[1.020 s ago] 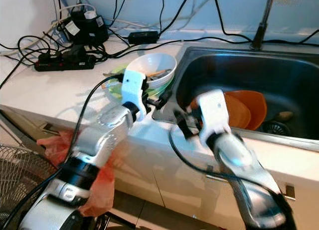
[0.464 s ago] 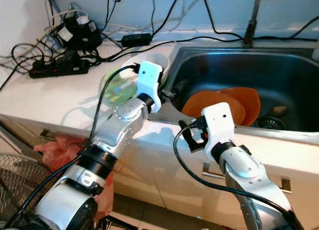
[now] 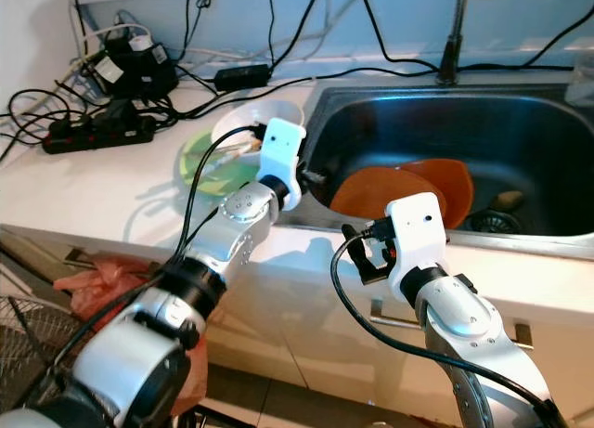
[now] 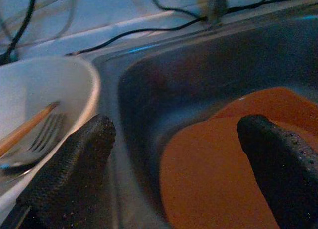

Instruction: Kitchen organization

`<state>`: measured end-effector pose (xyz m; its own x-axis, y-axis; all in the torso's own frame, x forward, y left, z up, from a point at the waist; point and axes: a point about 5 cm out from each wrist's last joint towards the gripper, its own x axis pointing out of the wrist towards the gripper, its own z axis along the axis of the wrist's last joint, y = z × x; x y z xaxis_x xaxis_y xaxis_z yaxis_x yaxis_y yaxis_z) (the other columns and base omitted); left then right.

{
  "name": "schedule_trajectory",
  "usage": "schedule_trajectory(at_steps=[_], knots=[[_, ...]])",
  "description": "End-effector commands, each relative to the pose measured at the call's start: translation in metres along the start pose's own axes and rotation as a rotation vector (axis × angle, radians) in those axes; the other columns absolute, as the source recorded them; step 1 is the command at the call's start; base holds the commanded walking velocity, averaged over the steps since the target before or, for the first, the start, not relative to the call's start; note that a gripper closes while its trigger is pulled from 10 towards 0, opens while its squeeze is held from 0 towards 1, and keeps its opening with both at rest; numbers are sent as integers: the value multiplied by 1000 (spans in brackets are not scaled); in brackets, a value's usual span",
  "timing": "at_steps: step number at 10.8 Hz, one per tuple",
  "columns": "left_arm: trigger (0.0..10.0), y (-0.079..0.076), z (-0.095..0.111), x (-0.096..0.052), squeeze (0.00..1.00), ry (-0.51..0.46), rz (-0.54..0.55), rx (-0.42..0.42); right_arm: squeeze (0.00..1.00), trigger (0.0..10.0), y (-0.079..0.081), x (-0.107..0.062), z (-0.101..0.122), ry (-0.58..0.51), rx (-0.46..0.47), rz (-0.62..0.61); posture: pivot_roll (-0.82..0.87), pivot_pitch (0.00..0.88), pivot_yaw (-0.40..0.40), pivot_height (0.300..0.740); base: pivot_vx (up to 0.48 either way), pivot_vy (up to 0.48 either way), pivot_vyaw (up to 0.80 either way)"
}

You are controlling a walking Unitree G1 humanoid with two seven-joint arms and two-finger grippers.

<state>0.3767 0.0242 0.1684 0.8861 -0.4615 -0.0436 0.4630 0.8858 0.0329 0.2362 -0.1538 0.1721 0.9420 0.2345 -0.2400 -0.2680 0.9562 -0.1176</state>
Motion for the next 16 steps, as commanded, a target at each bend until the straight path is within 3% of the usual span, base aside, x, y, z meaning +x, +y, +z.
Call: schedule_trajectory(at_steps=[1,5,9,11,13,14,15,16], knots=[[10000,16,0,0,0,0,66,21,0,10000,3,-1,6,-18,-4,8,-284,0,167,740,0,0,0],[10000,44,0,-2,0,16,179,53,0,10000,4,-2,4,-9,2,10,-285,0,166,740,0,0,0],[10000,27,11,-2,0,-74,92,37,0,10000,4,0,3,0,6,15,-276,0,165,740,0,0,0],[10000,21,23,-14,0,-168,72,23,0,10000,5,4,3,-1,8,31,-239,0,153,740,0,0,0],[10000,40,34,-35,0,-268,168,65,0,10000,7,11,5,-14,10,50,-208,0,146,740,0,0,0],[10000,52,28,-41,0,-231,292,108,0,10000,11,15,5,-10,9,90,-181,0,136,740,0,0,0],[10000,62,25,-46,0,-209,350,131,0,10000,16,17,3,-3,3,136,-162,0,126,740,0,0,0],[10000,81,11,-58,0,-204,381,151,0,10000,19,17,1,4,-4,164,-151,0,121,740,0,0,0]])
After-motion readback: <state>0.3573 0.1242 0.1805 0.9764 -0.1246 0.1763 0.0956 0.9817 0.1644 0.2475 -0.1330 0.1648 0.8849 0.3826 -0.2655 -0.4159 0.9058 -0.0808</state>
